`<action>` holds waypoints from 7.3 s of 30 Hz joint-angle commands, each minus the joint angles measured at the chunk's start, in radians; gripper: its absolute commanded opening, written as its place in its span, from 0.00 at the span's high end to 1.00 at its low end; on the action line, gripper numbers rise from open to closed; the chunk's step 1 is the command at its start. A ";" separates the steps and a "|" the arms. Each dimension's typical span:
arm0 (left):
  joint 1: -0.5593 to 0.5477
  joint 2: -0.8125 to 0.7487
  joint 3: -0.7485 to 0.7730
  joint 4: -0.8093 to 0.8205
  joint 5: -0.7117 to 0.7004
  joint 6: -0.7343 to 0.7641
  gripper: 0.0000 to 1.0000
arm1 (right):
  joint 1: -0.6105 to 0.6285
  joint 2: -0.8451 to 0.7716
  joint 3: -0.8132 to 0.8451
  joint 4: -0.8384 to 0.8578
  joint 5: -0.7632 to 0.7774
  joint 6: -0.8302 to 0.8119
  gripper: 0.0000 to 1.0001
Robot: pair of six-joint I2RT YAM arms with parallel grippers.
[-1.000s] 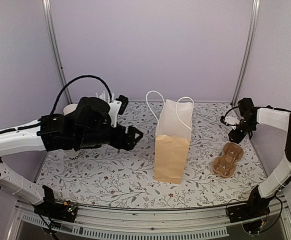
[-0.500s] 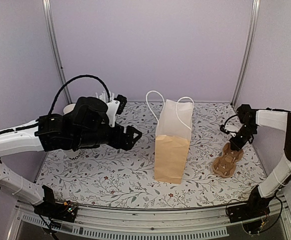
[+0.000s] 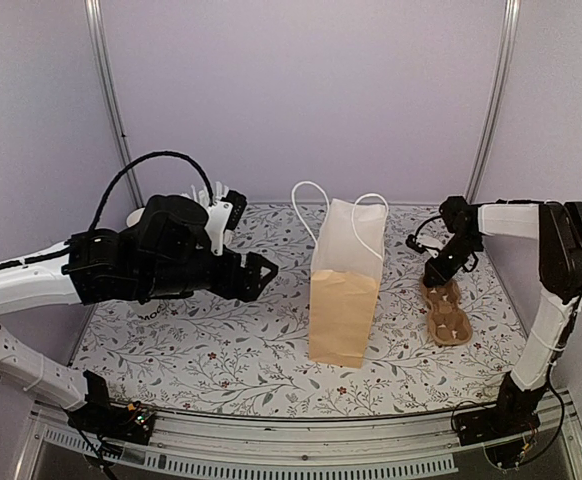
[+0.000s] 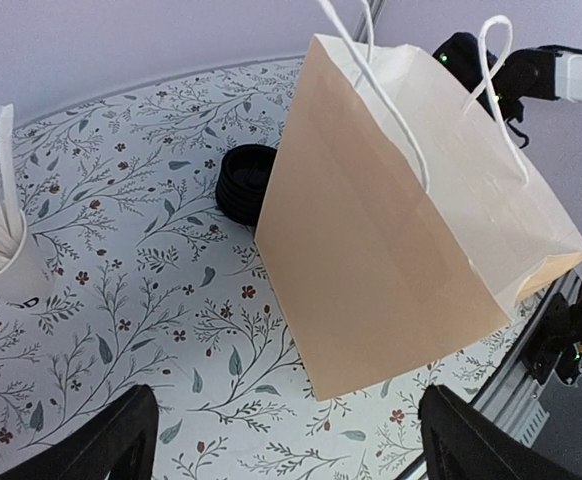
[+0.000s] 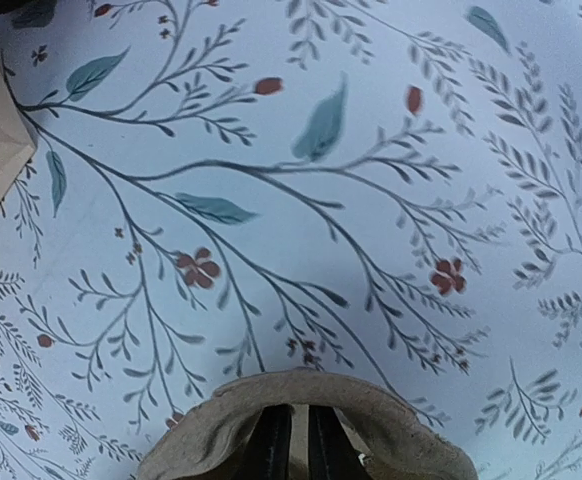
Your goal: Pack the takeout coffee
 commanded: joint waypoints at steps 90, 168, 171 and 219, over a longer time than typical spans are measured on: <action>0.008 0.106 0.138 0.024 0.070 -0.024 0.07 | 0.085 -0.315 -0.075 -0.170 0.080 0.082 0.63; 0.167 0.393 0.521 -0.168 0.449 0.293 0.55 | 0.495 -0.434 0.517 -0.257 -0.335 -0.267 0.65; 0.167 0.344 0.484 -0.137 0.410 0.261 0.50 | 0.494 -0.435 0.520 -0.219 -0.296 -0.264 0.65; 0.086 -0.046 -0.061 0.378 0.346 0.086 0.47 | 0.745 -0.341 0.586 -0.195 -0.056 -0.221 0.65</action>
